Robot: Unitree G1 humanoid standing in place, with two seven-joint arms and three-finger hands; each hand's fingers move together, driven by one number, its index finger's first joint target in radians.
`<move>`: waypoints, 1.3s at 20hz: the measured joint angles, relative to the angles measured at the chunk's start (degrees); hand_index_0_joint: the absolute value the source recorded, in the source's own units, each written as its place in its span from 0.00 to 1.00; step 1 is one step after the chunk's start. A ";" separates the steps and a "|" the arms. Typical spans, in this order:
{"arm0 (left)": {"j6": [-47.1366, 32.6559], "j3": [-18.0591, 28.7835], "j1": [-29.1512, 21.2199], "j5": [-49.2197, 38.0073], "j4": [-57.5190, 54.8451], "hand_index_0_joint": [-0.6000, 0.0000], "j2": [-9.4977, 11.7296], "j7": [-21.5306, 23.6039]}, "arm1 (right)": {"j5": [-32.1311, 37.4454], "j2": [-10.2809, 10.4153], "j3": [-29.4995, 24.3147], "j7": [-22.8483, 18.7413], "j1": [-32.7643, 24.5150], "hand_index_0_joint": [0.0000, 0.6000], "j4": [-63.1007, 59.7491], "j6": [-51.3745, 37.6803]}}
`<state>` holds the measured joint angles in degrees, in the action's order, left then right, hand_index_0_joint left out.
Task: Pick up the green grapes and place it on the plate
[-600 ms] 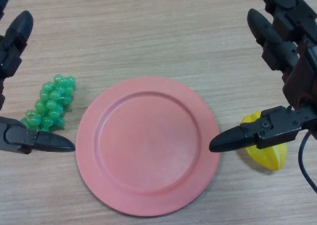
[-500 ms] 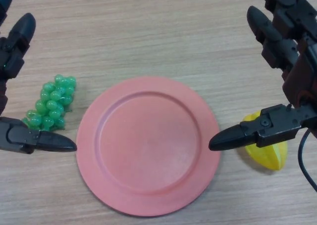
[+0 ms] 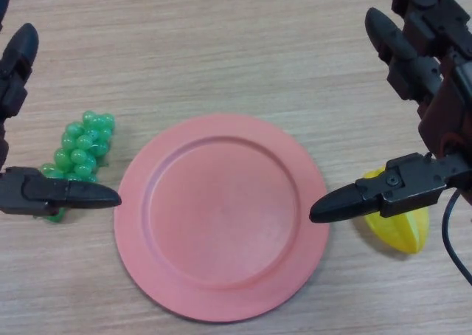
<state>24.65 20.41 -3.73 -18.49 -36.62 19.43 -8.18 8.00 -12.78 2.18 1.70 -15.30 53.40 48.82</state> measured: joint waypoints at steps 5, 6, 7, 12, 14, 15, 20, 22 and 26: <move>-3.30 0.55 -3.09 11.16 12.75 1.00 3.69 0.23 | -0.40 0.06 0.47 -0.04 0.34 0.00 1.22 0.00; -5.42 0.31 -3.45 15.36 15.75 1.00 4.67 0.23 | -2.71 0.15 1.80 -0.24 0.79 0.00 1.24 0.00; -6.48 0.30 -3.69 17.63 17.60 1.00 4.88 0.23 | -3.54 0.26 2.45 -0.33 1.13 0.00 1.28 0.00; -11.07 -4.34 -5.53 25.08 28.97 1.00 4.86 0.29 | -3.51 1.11 3.00 -0.54 1.27 0.00 3.41 0.02; -13.00 -6.29 -6.50 27.18 32.94 1.00 4.83 1.38 | -3.50 1.11 3.65 -1.02 1.52 0.00 3.43 0.02; -13.80 -6.83 -6.78 28.63 34.25 1.00 4.83 1.68 | -3.49 1.11 3.71 -1.03 1.53 0.00 3.44 0.02; -20.60 -10.89 -7.16 49.23 42.14 1.00 5.51 3.29 | -3.45 0.74 3.72 -1.54 1.66 0.00 3.46 0.02; -20.73 -10.98 -7.48 51.89 43.91 1.00 5.50 3.28 | -3.44 0.42 3.65 -1.55 1.99 0.00 3.47 0.01; -20.74 -11.88 -9.04 51.88 46.52 0.83 5.40 3.28 | -3.20 -0.54 3.50 -2.27 2.36 0.00 3.47 0.01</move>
<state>3.91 8.53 -12.77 33.40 9.90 24.83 -4.90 4.80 -13.32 5.68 -0.58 -12.94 56.86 48.83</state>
